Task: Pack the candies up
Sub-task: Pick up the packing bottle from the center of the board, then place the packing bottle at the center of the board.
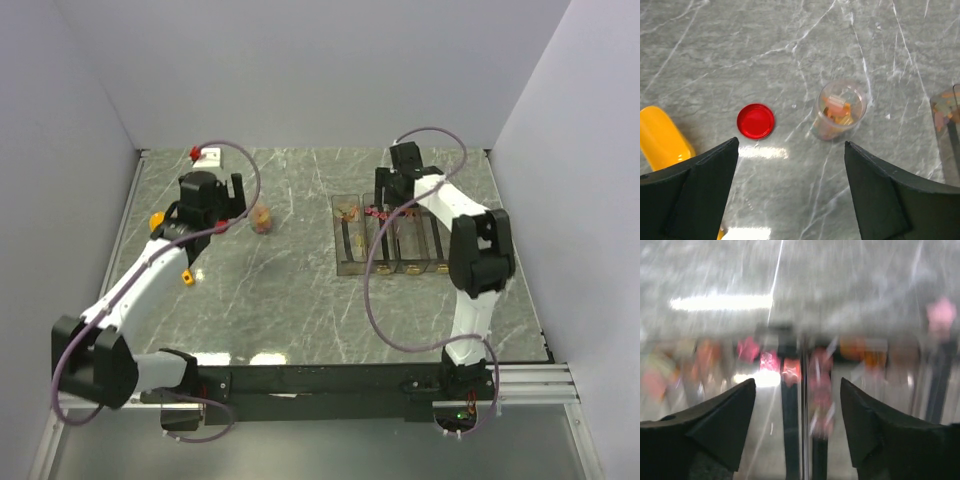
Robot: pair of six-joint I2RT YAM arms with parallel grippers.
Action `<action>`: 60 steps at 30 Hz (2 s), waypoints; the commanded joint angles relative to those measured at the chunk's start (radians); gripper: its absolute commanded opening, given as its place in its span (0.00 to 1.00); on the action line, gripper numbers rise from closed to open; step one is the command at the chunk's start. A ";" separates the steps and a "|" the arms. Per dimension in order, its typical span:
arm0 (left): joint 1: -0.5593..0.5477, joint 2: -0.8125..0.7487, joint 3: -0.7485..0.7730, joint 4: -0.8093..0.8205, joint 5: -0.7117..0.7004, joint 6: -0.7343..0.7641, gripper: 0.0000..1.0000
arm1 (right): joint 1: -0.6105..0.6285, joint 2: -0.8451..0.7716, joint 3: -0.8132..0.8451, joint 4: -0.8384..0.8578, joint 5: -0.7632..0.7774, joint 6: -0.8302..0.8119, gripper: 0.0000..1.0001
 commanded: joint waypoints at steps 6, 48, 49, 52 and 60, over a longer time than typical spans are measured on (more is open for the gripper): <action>0.028 0.276 0.294 -0.173 0.039 -0.054 0.71 | 0.033 -0.497 -0.296 0.060 -0.106 0.118 0.84; -0.508 0.248 0.215 -0.454 -0.008 -0.223 0.01 | 0.102 -1.130 -0.767 0.070 -0.154 0.099 0.90; -0.559 0.248 0.210 -0.466 -0.052 -0.250 0.01 | 0.101 -1.138 -0.774 0.071 -0.151 0.097 0.90; -0.649 0.245 0.196 -0.463 -0.102 -0.287 0.01 | 0.101 -1.145 -0.787 0.067 -0.145 0.096 0.90; -0.754 0.219 0.149 -0.440 -0.165 -0.386 0.33 | 0.101 -1.177 -0.807 0.061 -0.162 0.086 0.91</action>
